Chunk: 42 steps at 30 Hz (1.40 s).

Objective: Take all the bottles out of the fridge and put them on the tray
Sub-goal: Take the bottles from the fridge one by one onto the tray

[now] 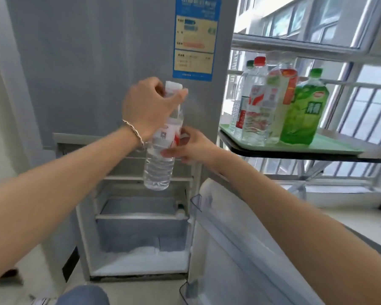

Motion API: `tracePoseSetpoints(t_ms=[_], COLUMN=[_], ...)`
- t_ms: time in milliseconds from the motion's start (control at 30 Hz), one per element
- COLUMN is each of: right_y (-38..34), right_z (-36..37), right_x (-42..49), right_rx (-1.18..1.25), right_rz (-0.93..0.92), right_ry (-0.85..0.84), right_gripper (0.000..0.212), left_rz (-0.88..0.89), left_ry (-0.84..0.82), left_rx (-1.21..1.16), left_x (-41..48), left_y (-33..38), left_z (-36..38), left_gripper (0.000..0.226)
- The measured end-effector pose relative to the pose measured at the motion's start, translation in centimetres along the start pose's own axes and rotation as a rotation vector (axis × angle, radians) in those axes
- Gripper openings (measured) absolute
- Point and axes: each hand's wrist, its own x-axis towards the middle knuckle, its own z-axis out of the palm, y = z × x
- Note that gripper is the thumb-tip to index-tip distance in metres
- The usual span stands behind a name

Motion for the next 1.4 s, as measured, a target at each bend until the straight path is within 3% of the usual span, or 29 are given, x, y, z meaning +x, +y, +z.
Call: tracePoseSetpoints(t_ms=[67,133,233,467,700,833,967,1067,1200,1300,1400], right_y=[-1.5,-2.4,-2.9,0.8,3.9,5.2,8.0,8.6,7.3,4.9,3.2], right_z=[-3.7,-6.9,-11.3,-19.5,-21.1,-20.5,-20.2,-19.9,-17.1,-14.3,-10.4], right_x=[-1.4,-2.9,-5.8,-10.2,-6.7,-4.6,-3.0,-2.8,-3.3,-2.4,-0.8], right_rx=[0.071,0.133,0.014,-0.079,-0.076,0.142,0.175,0.131,-0.28,-0.355,-0.361], right_rz=[-0.036,-0.09,-0.154,-0.168,-0.048,-0.044,-0.017,-0.015,-0.247,-0.461,-0.493], right_ry=[0.142,0.261,0.463,0.763,0.797,0.79,0.799,0.871,1.372,1.273,1.066], right_gripper=[0.064,0.051,0.059,0.06,0.058,0.031,0.039,0.045,0.026,0.013,0.011], left_rz=[0.052,0.073,0.127,0.235,0.235,0.239,0.243,0.227,0.114,0.045,-0.012], left_ry=[0.036,0.063,0.069,-0.361,-0.637,-0.784,-0.853,-0.86,-0.654,-0.493,-0.405], left_rx=[-0.132,-0.303,-0.457,-0.545,-0.433,-0.418,-0.444,-0.481,-0.549,-0.575,-0.526], left_x=[1.2,1.5,0.4,-4.0,-4.9,-5.4,-5.7,-6.0,-5.5,-4.4,-3.6], left_y=[3.2,5.9,9.8,15.8,16.7,15.6,14.4,13.8,12.1,10.3,7.4], left_z=[0.7,2.1,4.6,11.5,14.5,15.2,15.5,15.4,15.1,13.7,11.9], left_gripper=[0.045,0.037,0.036,0.044,0.055,0.068,0.067,0.062,0.04,0.022,0.016])
